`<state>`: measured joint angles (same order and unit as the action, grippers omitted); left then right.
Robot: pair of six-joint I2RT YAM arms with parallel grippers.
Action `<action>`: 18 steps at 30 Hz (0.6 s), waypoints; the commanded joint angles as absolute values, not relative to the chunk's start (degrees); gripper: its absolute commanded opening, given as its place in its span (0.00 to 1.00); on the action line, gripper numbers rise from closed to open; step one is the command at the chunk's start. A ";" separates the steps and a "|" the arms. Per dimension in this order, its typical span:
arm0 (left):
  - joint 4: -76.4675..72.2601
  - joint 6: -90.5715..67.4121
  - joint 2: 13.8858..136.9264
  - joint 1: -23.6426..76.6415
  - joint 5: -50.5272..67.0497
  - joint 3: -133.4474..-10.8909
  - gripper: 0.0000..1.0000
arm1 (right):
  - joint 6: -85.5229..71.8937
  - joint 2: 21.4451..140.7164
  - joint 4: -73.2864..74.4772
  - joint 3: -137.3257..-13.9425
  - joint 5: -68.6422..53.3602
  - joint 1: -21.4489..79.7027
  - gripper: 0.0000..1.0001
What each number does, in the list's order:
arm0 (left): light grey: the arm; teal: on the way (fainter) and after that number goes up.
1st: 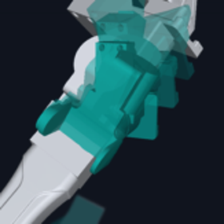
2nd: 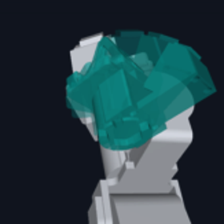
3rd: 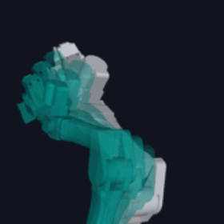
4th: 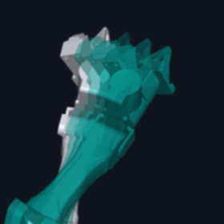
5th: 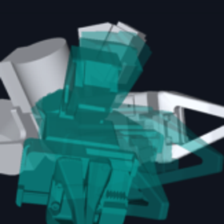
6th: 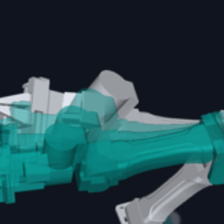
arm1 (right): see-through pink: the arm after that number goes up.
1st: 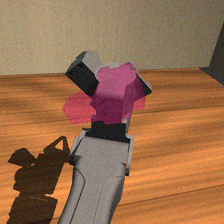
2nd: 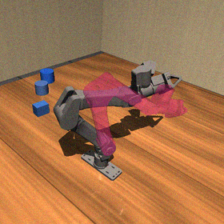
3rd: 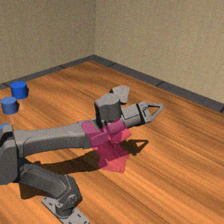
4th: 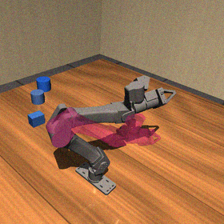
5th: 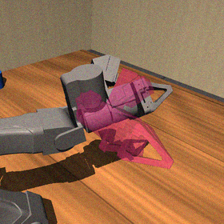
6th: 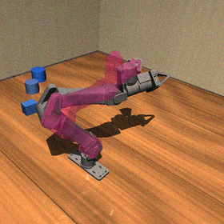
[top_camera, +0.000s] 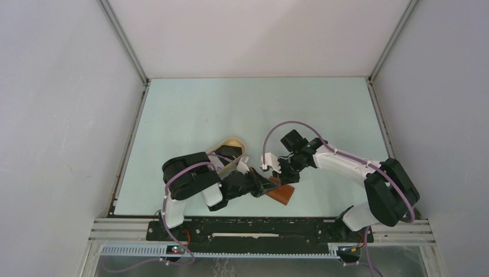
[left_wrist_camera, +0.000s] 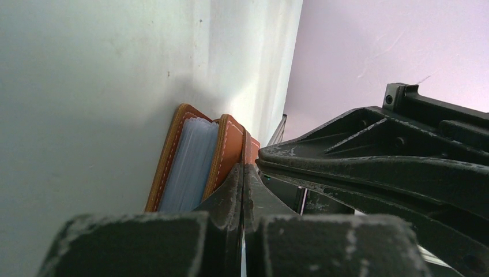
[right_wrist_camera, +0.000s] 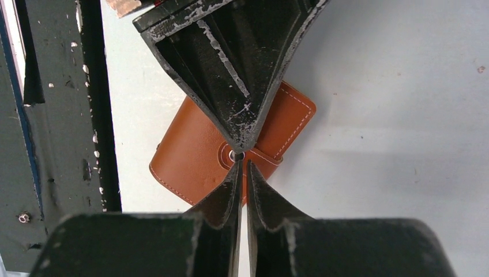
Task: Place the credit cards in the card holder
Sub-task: Close the card holder at the center of the board.
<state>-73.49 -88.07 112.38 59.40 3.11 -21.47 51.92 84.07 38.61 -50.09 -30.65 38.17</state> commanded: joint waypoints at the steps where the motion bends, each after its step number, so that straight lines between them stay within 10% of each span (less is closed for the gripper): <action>1: -65.12 -85.65 113.31 60.12 2.87 -19.55 0.00 | 53.16 85.00 39.44 -51.53 -29.84 39.40 0.12; 18: -63.63 -85.01 113.01 60.38 3.54 -19.69 0.00 | 51.60 87.99 39.06 -51.30 -23.82 44.53 0.07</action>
<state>-73.45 -88.03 112.38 59.51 3.05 -21.47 52.03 85.86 38.98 -50.89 -25.67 42.02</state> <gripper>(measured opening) 0.004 0.077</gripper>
